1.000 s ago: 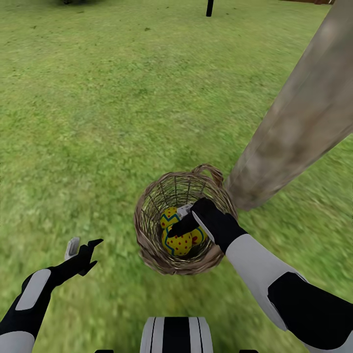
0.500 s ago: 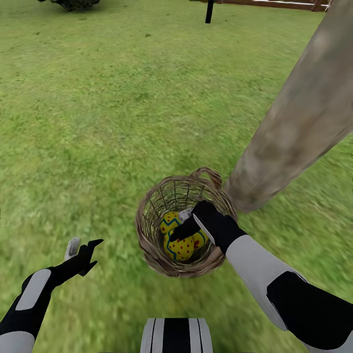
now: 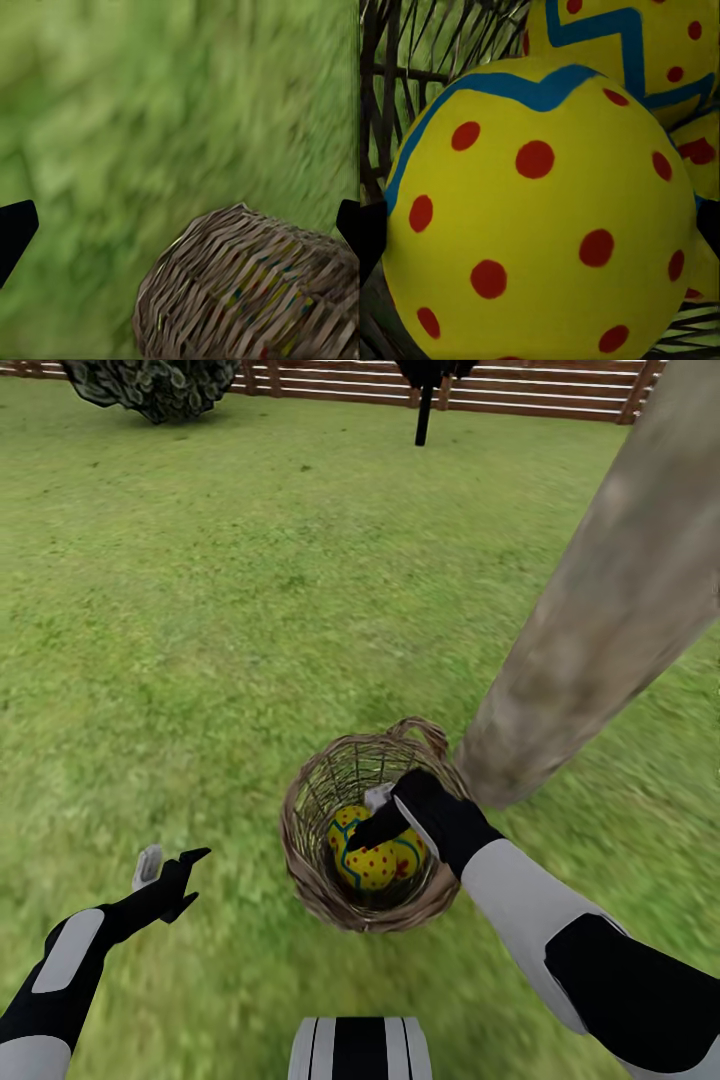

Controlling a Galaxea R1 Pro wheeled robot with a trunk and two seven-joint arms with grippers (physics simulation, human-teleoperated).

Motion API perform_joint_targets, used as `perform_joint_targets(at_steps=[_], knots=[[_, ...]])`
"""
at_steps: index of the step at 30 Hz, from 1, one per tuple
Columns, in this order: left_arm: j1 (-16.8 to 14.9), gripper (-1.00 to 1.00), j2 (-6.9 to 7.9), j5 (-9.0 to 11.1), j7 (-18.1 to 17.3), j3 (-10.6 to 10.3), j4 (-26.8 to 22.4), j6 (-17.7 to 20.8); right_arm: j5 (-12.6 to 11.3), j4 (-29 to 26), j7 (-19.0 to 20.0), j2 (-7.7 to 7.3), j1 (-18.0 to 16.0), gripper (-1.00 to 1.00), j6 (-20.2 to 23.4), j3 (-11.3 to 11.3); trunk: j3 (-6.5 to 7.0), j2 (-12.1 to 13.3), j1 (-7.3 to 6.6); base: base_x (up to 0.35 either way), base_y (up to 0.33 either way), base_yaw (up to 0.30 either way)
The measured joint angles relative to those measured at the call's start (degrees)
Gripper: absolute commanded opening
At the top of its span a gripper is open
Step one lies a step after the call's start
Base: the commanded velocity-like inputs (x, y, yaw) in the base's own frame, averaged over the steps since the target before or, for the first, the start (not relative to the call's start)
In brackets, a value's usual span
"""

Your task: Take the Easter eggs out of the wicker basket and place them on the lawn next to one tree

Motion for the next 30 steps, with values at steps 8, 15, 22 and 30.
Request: perform_joint_targets(at_steps=[8,15,22,30], knots=[[0.0,1.00,0.08,-0.1,0.4,-0.2,0.0,0.0,0.0,-0.6,0.1,-0.34,0.0,-1.00,0.1,0.0,1.77,0.1,-0.21,0.000,0.000,0.000],[0.0,1.00,0.09,-0.2,0.4,-0.2,0.0,0.0,0.0,-1.0,3.1,-0.89,0.1,-1.00,0.1,0.0,3.32,0.2,-0.39,0.000,0.000,0.000],[0.0,1.00,-0.03,-0.3,0.5,-0.3,0.0,0.0,0.1,-5.8,16.7,-8.30,0.2,-1.00,-0.1,0.0,4.88,0.3,-0.57,0.000,0.000,0.000],[0.0,1.00,-0.08,-0.3,0.5,-0.3,0.0,0.0,0.1,-9.8,33.4,-16.49,0.7,-1.00,-0.5,-7.8,6.65,0.4,-0.77,0.000,0.000,0.000]])
